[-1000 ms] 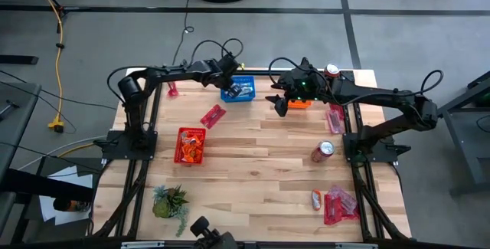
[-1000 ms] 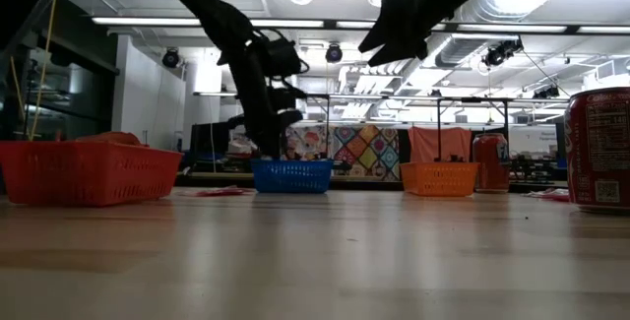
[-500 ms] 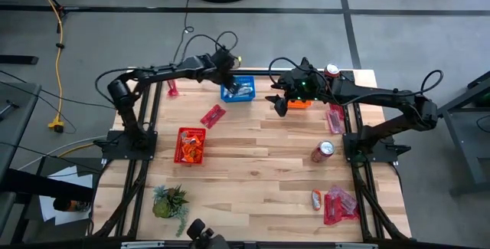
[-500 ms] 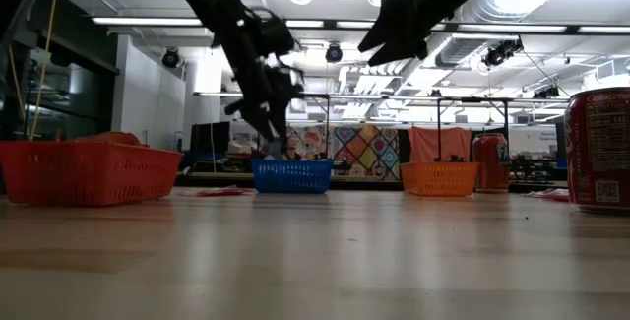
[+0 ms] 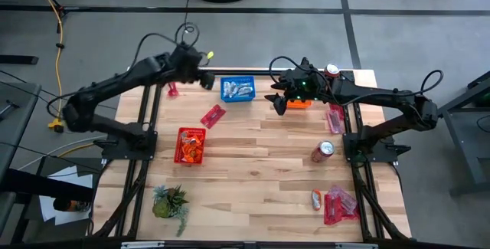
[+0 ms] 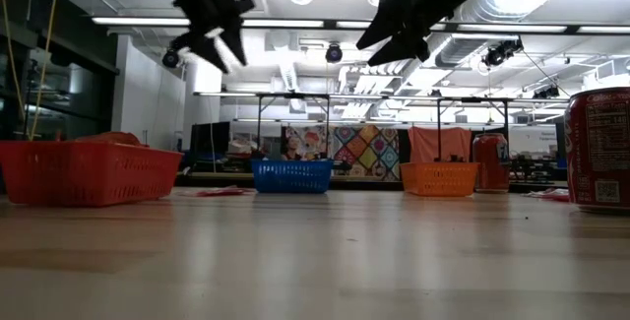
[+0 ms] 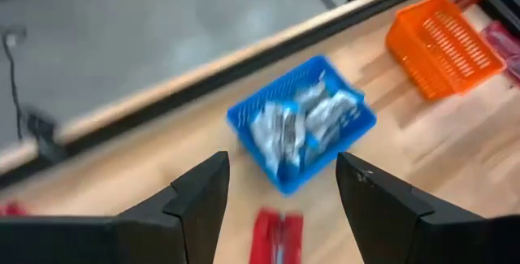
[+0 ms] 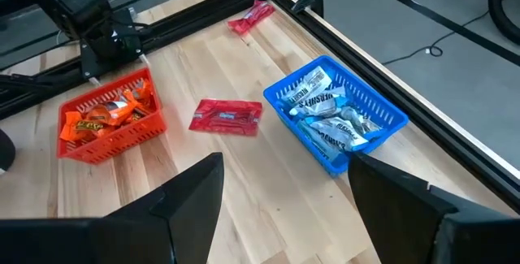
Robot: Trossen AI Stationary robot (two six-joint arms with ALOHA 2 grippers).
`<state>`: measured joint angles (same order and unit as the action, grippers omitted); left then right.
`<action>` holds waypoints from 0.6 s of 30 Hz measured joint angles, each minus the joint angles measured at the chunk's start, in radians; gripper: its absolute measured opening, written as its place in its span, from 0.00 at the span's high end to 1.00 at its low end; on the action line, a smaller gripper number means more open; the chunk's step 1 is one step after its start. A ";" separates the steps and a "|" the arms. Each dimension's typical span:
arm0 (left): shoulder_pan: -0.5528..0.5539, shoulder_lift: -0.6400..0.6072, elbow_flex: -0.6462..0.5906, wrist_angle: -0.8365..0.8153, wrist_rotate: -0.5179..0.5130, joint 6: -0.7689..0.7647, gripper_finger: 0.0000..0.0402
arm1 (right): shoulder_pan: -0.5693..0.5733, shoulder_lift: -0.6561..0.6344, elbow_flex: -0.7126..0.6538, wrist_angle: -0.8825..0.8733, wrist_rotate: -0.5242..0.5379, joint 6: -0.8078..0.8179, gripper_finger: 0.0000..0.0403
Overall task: Sort candy
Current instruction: Put the orange candy pack into the orange basket
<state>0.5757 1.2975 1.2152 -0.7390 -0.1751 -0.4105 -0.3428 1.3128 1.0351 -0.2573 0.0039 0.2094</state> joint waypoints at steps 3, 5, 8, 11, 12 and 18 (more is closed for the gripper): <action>-0.021 -0.064 -0.106 -0.009 0.017 -0.087 0.47 | 0.000 0.000 0.000 0.000 -0.005 0.000 0.36; -0.039 -0.071 -0.168 -0.008 0.024 -0.137 0.47 | 0.000 0.000 0.000 0.000 -0.005 0.000 0.36; -0.071 -0.017 -0.237 -0.017 0.040 -0.183 0.47 | 0.000 0.000 0.000 0.000 -0.006 0.013 0.36; -0.113 0.090 -0.243 -0.004 0.042 -0.191 0.47 | 0.000 0.000 0.000 0.000 -0.007 0.030 0.36; -0.127 0.127 -0.237 0.009 0.043 -0.190 0.47 | 0.000 0.000 0.000 0.000 -0.008 0.030 0.36; -0.177 0.361 -0.151 0.025 0.080 -0.126 0.47 | 0.000 0.000 0.000 0.000 -0.008 0.038 0.36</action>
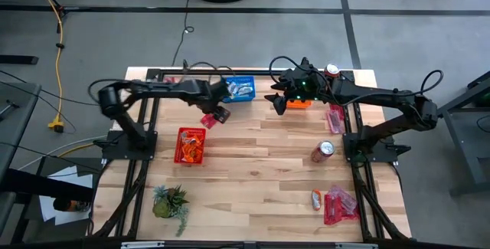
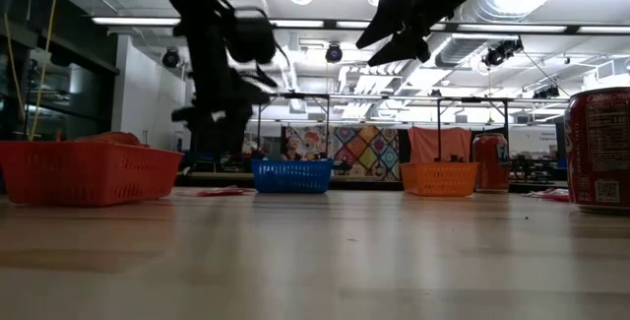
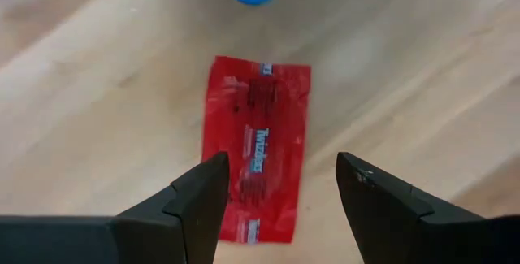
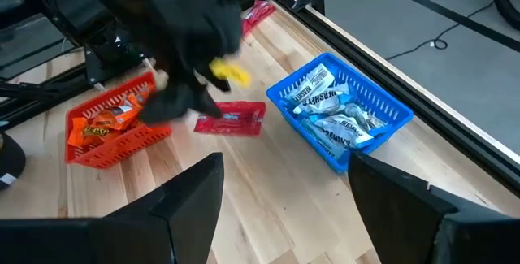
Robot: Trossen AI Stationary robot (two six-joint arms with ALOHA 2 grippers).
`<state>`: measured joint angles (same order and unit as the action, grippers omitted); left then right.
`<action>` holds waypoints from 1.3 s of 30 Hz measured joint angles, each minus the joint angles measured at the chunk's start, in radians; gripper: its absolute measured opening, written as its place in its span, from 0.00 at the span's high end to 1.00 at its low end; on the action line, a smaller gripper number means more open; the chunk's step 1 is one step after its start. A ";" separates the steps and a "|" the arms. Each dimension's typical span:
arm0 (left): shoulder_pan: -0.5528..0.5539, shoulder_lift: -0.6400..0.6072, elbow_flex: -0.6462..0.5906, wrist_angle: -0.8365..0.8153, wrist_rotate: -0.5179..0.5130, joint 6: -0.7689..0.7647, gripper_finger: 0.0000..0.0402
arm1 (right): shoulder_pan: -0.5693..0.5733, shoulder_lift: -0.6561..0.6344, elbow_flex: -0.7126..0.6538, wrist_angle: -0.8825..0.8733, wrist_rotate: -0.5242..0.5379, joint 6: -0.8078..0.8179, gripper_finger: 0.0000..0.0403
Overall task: Sort candy
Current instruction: Put the orange candy pack into the orange basket
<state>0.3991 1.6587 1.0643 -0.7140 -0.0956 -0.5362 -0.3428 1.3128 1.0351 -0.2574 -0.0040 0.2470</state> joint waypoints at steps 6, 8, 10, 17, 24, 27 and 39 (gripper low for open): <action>-0.009 0.151 0.035 -0.032 -0.011 0.015 0.47 | 0.000 0.000 0.000 0.000 0.000 0.025 0.36; -0.008 0.179 0.030 -0.030 -0.016 0.016 0.47 | 0.000 0.000 0.000 0.000 0.000 0.026 0.36; -0.008 0.197 0.032 -0.025 -0.019 0.018 0.47 | 0.000 0.000 0.000 0.000 0.000 0.025 0.36; -0.010 0.216 0.032 -0.008 -0.015 0.123 0.60 | 0.000 0.000 0.000 0.000 0.000 0.026 0.36; -0.005 0.109 0.020 0.030 -0.009 0.210 0.95 | 0.001 0.000 0.000 0.000 0.000 0.026 0.36; 0.009 -0.035 0.027 0.087 0.037 0.250 0.98 | 0.003 0.000 0.000 0.002 -0.003 0.026 0.36; -0.024 -0.335 0.030 0.292 -0.002 0.538 1.00 | 0.002 0.091 0.000 0.437 -0.090 0.436 0.36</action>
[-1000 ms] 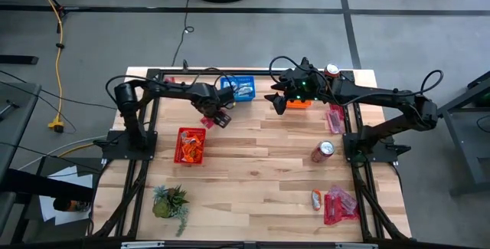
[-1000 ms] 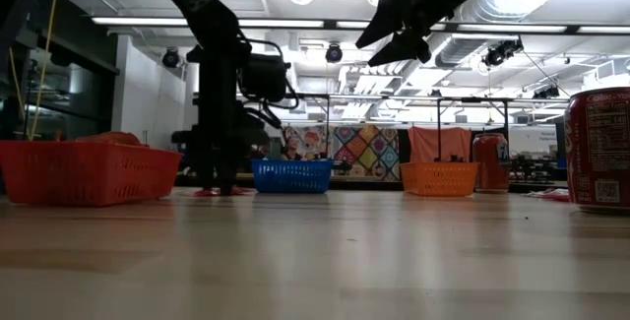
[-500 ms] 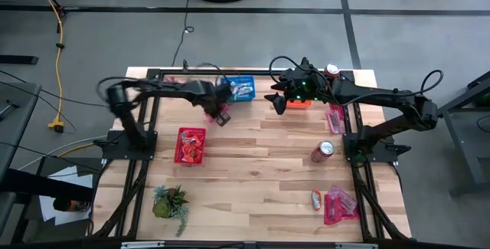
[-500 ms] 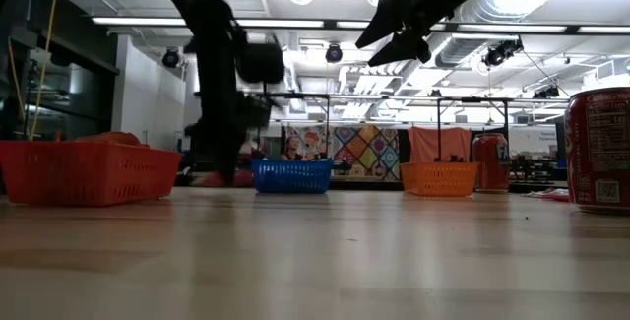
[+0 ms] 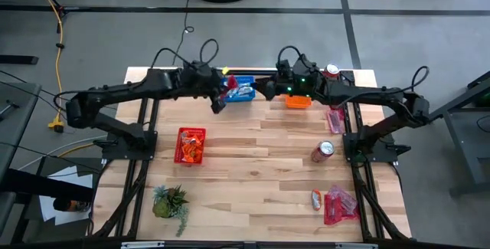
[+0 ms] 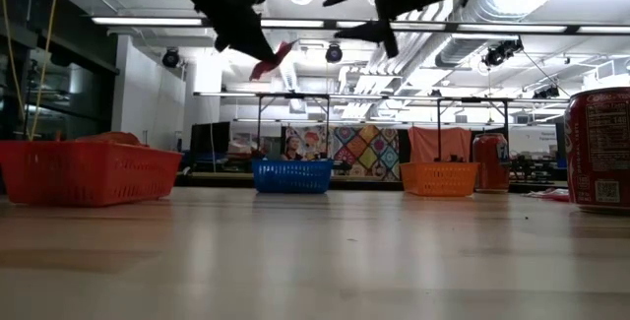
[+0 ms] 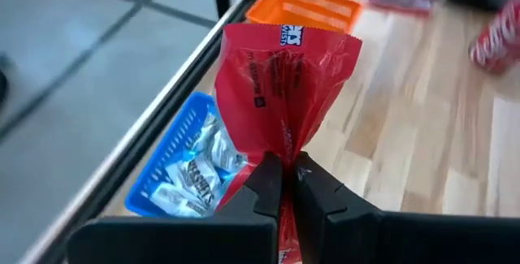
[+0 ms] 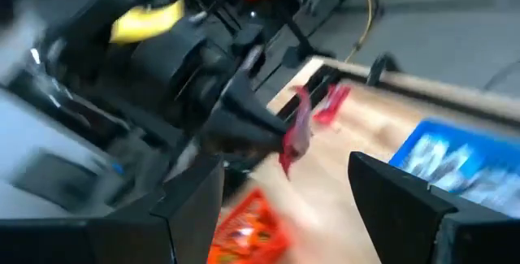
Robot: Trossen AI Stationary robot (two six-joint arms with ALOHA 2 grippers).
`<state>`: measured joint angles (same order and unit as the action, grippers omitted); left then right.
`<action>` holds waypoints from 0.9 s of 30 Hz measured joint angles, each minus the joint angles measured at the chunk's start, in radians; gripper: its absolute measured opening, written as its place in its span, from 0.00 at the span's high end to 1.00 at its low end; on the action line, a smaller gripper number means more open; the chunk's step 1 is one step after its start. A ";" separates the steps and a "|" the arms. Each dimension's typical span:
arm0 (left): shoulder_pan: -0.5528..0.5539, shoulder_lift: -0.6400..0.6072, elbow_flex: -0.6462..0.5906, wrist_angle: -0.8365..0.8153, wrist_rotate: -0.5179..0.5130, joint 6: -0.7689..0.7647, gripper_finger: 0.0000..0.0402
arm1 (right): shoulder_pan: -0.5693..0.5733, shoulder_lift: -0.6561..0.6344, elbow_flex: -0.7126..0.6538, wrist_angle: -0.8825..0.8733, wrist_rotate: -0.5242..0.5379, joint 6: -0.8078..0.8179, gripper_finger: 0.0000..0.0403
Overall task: Sort candy
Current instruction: Put the orange candy pack into the orange basket
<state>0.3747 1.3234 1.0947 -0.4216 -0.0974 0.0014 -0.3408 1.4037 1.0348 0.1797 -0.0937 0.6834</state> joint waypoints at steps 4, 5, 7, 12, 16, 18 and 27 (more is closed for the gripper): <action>-0.066 0.036 0.001 0.016 -0.071 0.133 1.00 | 0.004 0.047 0.000 0.019 -0.033 0.187 0.36; -0.084 0.046 0.001 0.033 -0.089 0.161 1.00 | 0.009 0.060 0.000 0.017 -0.033 0.201 0.36; -0.108 0.063 0.001 0.049 -0.121 0.201 1.00 | 0.021 0.086 0.000 0.010 -0.029 0.207 0.36; -0.135 0.098 0.001 0.071 -0.117 0.238 1.00 | 0.050 0.143 0.000 0.008 -0.022 0.217 0.36; -0.136 0.111 0.001 0.059 -0.091 0.237 1.00 | 0.067 0.162 0.000 0.015 0.016 0.217 0.36; -0.136 0.113 0.002 0.069 -0.089 0.238 1.00 | 0.072 0.164 0.000 0.001 0.033 0.217 0.37; -0.133 0.121 0.002 0.080 -0.047 0.239 1.00 | 0.075 0.165 0.000 -0.010 0.067 0.234 0.64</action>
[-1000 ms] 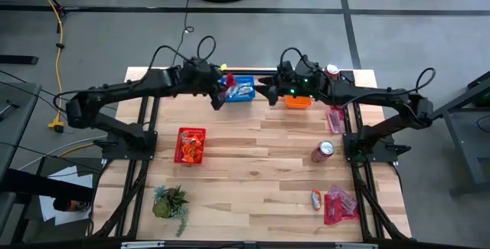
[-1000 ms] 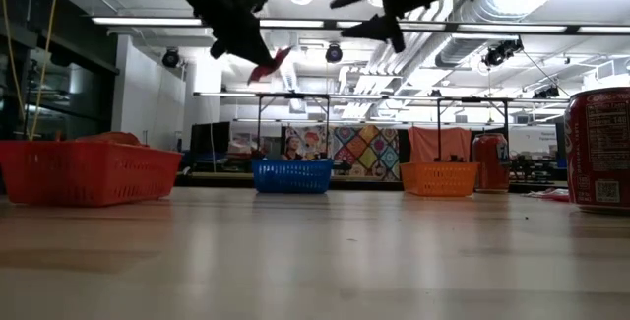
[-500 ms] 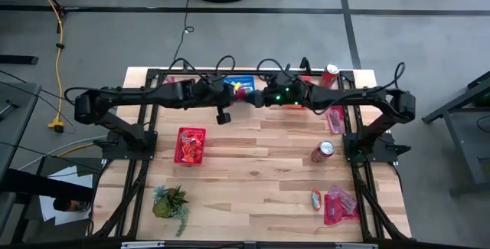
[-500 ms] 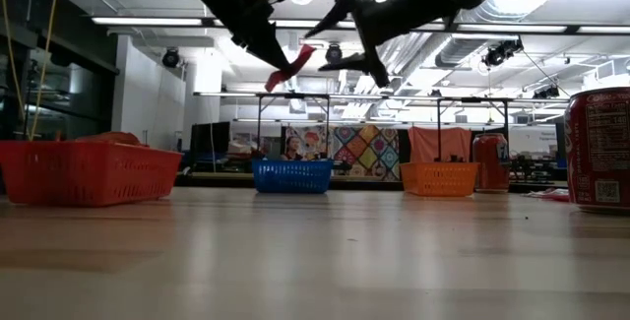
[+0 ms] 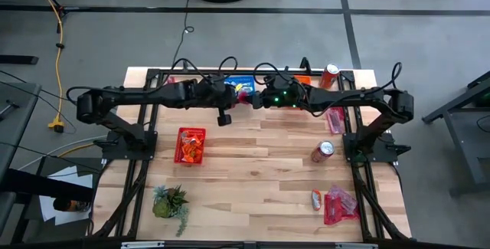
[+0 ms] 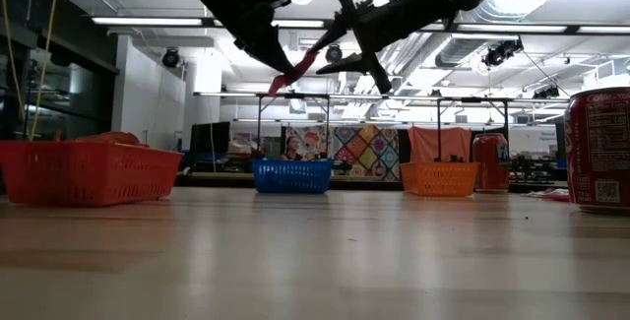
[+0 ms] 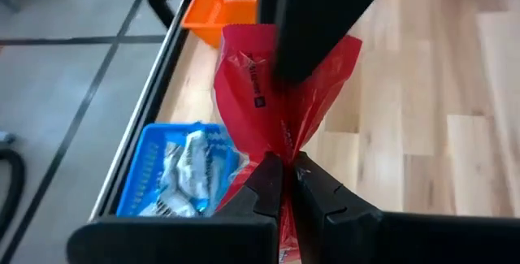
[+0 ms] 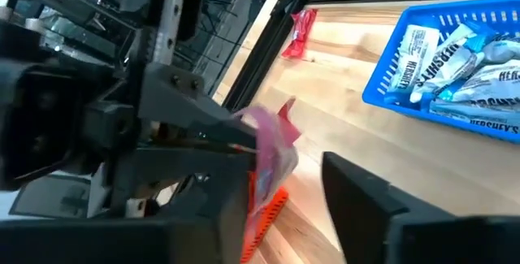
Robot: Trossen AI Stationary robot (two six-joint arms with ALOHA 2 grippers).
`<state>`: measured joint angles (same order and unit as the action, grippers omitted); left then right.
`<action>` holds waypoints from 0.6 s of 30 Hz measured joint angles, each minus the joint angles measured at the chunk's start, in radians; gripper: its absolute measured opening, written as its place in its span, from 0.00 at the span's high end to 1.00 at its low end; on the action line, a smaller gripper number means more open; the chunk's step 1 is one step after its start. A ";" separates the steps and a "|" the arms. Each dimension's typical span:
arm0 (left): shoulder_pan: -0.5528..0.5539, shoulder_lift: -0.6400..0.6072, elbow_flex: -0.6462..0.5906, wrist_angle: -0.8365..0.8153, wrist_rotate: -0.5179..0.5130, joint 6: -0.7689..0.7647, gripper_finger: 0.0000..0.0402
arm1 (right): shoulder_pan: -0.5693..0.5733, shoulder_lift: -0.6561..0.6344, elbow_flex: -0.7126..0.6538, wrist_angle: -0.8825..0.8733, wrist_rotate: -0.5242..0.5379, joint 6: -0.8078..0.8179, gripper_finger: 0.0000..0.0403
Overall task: Sort candy
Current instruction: Put the orange candy pack into the orange basket
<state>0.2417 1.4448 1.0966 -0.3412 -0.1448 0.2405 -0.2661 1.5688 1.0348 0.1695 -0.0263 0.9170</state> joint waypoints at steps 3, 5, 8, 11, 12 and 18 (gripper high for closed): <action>0.000 0.013 0.001 0.012 0.029 0.000 1.00 | 0.000 0.000 0.000 -0.002 0.000 0.000 0.75; -0.001 0.019 0.000 0.009 0.030 0.000 1.00 | 0.000 0.000 0.000 -0.012 -0.004 0.000 0.83; -0.001 0.026 0.000 0.023 0.024 0.001 0.98 | 0.000 -0.002 0.000 -0.024 -0.008 -0.008 0.96; 0.001 0.020 0.000 0.019 0.000 0.037 0.93 | -0.003 -0.007 0.000 -0.037 -0.009 -0.032 0.97; 0.004 0.010 0.000 0.002 -0.015 0.051 0.91 | -0.008 -0.012 0.000 -0.049 -0.009 -0.037 0.97; 0.055 -0.073 0.002 -0.200 -0.223 0.068 0.72 | -0.079 -0.126 0.000 -0.250 0.029 -0.138 0.99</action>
<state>0.2963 1.3718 1.0981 -0.5409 -0.3677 0.3083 -0.3451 1.4424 1.0344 -0.0802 0.0026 0.7791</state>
